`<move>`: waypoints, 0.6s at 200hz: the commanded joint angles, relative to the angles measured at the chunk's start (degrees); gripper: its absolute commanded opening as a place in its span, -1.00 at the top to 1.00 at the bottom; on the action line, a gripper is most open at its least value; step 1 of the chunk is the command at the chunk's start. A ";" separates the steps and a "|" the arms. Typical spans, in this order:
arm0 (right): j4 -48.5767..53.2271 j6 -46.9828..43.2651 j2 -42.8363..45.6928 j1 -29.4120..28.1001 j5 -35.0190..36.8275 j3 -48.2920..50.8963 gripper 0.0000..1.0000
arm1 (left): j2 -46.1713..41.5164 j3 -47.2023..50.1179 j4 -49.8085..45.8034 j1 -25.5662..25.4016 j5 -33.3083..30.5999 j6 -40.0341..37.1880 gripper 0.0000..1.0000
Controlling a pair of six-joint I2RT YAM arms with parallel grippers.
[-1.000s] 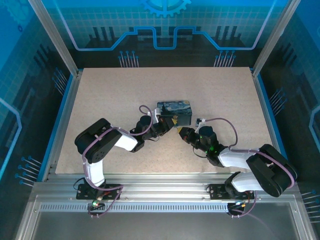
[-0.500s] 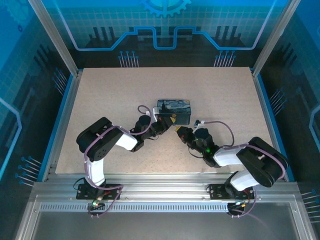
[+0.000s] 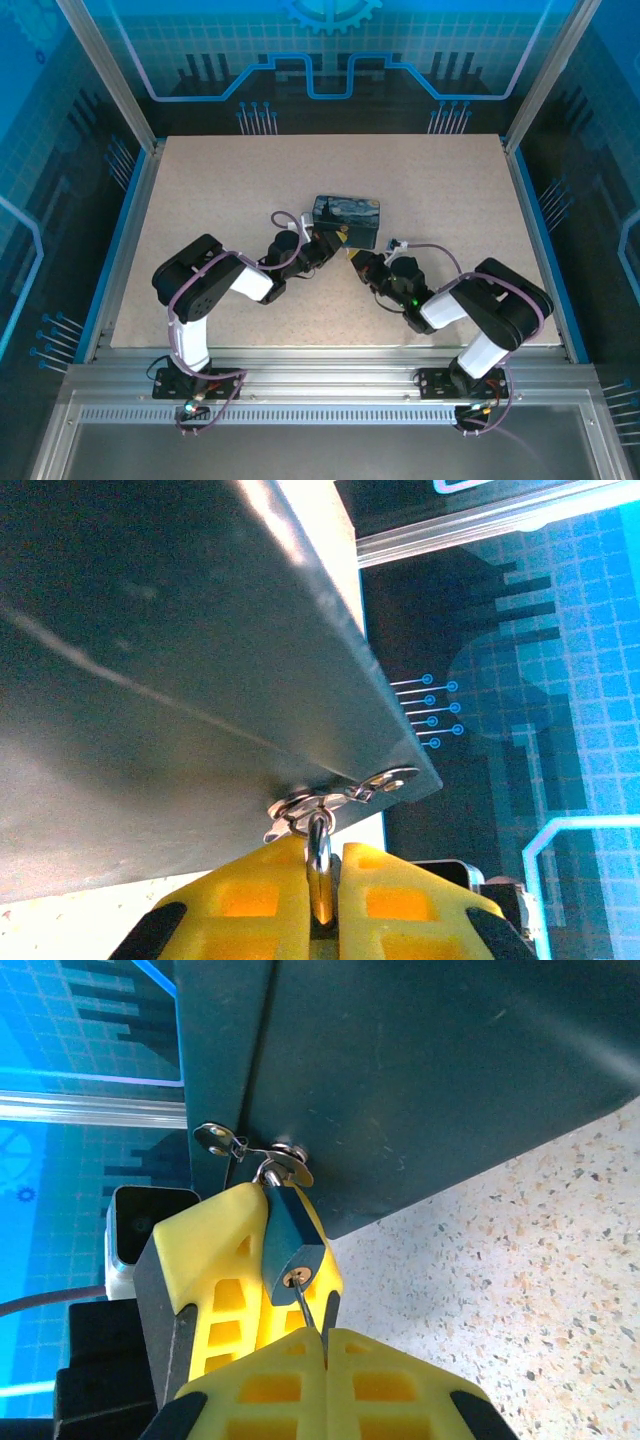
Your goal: Unlock the padlock with the key
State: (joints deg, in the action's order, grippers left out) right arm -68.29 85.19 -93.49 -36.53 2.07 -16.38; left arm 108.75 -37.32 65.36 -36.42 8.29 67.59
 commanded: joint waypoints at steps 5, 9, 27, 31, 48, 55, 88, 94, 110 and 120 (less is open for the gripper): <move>-2.37 3.75 -1.75 3.14 -3.00 -0.62 1.00 | -1.26 0.41 6.11 -1.63 6.39 0.89 1.00; -1.65 4.08 -1.82 3.45 -3.79 -0.84 1.00 | -1.22 0.41 6.09 -1.63 6.46 0.88 1.00; -1.47 5.49 -2.73 3.96 -4.96 -1.28 1.00 | -1.09 0.41 6.16 -1.63 6.71 0.93 1.00; -2.24 5.70 -3.20 4.01 -5.11 -1.20 1.00 | -1.07 0.41 6.18 -1.63 6.72 0.98 1.00; -4.99 8.12 -5.53 4.46 -5.91 -1.16 1.00 | -1.00 0.41 6.41 -1.63 6.82 1.06 1.00; -6.17 8.71 -6.48 4.69 -6.42 -1.24 1.00 | -1.00 0.41 6.45 -1.62 6.95 1.09 1.00; -12.29 13.69 -12.03 5.38 -8.90 -2.23 1.00 | -1.13 0.33 6.10 -1.63 7.18 1.03 1.00; -12.85 14.13 -12.76 5.47 -9.13 -2.41 1.00 | -1.08 0.32 6.19 -1.56 7.25 0.99 1.00; -13.18 14.11 -13.39 5.39 -9.80 -2.99 1.00 | -1.00 0.32 6.25 -1.63 7.26 0.99 1.00; -13.18 14.08 -13.32 5.26 -9.78 -3.09 1.00 | -1.00 0.41 6.18 -1.63 7.33 0.96 1.00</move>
State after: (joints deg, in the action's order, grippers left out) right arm -81.67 97.32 -105.14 -32.12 -8.67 -17.63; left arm 108.77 -36.71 64.31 -35.99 7.94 67.59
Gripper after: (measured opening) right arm 0.061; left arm 0.102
